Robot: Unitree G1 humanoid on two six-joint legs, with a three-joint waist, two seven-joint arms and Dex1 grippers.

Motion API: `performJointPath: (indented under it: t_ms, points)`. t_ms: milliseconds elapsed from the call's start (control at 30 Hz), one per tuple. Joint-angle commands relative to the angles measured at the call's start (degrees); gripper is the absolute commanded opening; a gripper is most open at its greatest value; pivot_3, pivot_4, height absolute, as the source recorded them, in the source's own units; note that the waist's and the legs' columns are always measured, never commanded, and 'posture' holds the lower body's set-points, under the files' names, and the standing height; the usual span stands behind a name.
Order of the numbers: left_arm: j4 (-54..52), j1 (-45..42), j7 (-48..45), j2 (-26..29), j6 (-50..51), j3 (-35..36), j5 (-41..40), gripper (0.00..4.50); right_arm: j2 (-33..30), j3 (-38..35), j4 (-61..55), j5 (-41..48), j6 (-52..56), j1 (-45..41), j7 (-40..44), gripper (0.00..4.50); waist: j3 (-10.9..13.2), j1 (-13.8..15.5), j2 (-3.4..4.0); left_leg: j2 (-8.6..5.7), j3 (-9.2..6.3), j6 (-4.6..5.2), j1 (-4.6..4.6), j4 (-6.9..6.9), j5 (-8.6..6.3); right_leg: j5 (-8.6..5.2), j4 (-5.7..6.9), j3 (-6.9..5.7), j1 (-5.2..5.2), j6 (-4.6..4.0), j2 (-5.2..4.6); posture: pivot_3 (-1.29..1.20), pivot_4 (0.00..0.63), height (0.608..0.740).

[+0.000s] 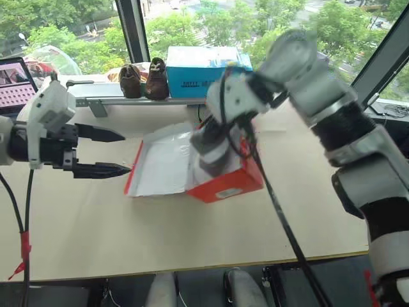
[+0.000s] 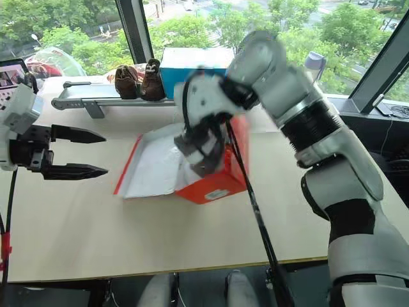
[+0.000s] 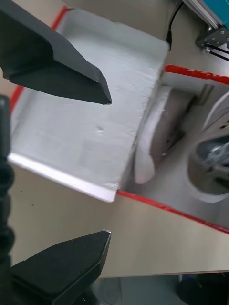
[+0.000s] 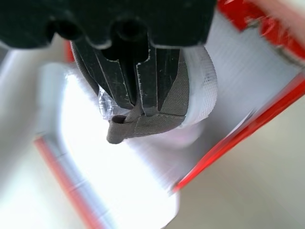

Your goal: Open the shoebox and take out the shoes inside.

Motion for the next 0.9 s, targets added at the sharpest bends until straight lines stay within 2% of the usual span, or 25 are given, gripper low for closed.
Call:
performJointPath:
  t_ms: [33, 267, 433, 633, 767, 900]
  points:
    - [0.8, -3.0, -1.0, -0.2, -1.6, -0.6, 1.1, 4.5, 0.8, -6.9, 1.3, 2.1, 4.9, -0.1, -0.1, 0.04, 0.0, 0.1, -0.01, 0.0, 0.0, 0.0, 0.0, 0.0, 0.0, 0.0, 0.0, 0.0, 0.0, 0.0, 0.0, 0.0, 0.15, 0.74]
    - [1.9, -4.2, -2.3, -0.4, -2.1, -1.7, 2.4, 4.5, 2.2, -16.5, -0.7, 6.3, 16.2, 1.0, -4.4, 0.04, 0.0, 0.0, 0.02, 0.0, -0.01, 0.0, -0.02, 0.03, 0.0, 0.01, 0.04, 0.01, -0.01, 0.02, 0.0, 0.0, 0.15, 0.74]
    - [2.2, -4.9, -3.0, -0.6, -2.1, -2.3, 3.1, 4.5, -1.6, -18.3, 1.6, 1.6, 13.3, 0.0, -5.9, 0.04, 0.0, 0.1, 0.02, 0.0, 0.0, 0.0, -0.08, 0.06, 0.0, 0.0, 0.01, 0.01, -0.03, 0.05, -0.01, 0.0, 0.15, 0.74]
    - [3.1, -6.4, -4.0, -1.1, -2.4, -3.6, 4.0, 4.5, -9.6, -17.5, 8.7, -7.7, 6.0, -4.4, -9.0, 0.04, 0.1, 0.3, 0.1, -0.04, -0.01, 0.0, -0.24, 0.1, 0.0, -0.04, -0.04, 0.01, -0.14, 0.16, -0.03, 0.0, 0.15, 0.74]
    - [3.9, -7.8, -4.9, -1.6, -2.5, -4.6, 4.6, 4.5, -14.9, -15.7, 9.4, -11.9, 5.9, 1.0, -6.9, 0.04, 0.1, 0.1, 0.07, -0.03, 0.0, -0.01, -0.25, 0.06, -0.01, -0.04, -0.08, 0.01, -0.13, 0.14, -0.02, 0.0, 0.15, 0.74]
    - [4.6, -9.1, -5.6, -2.2, -2.6, -5.4, 5.3, 4.5, -17.7, -15.2, 11.9, -15.2, 4.0, 8.9, -8.6, 0.04, 0.1, -0.1, 0.08, -0.04, 0.0, -0.01, -0.24, 0.16, 0.0, -0.01, -0.07, 0.04, -0.1, 0.21, -0.03, 0.0, 0.15, 0.74]
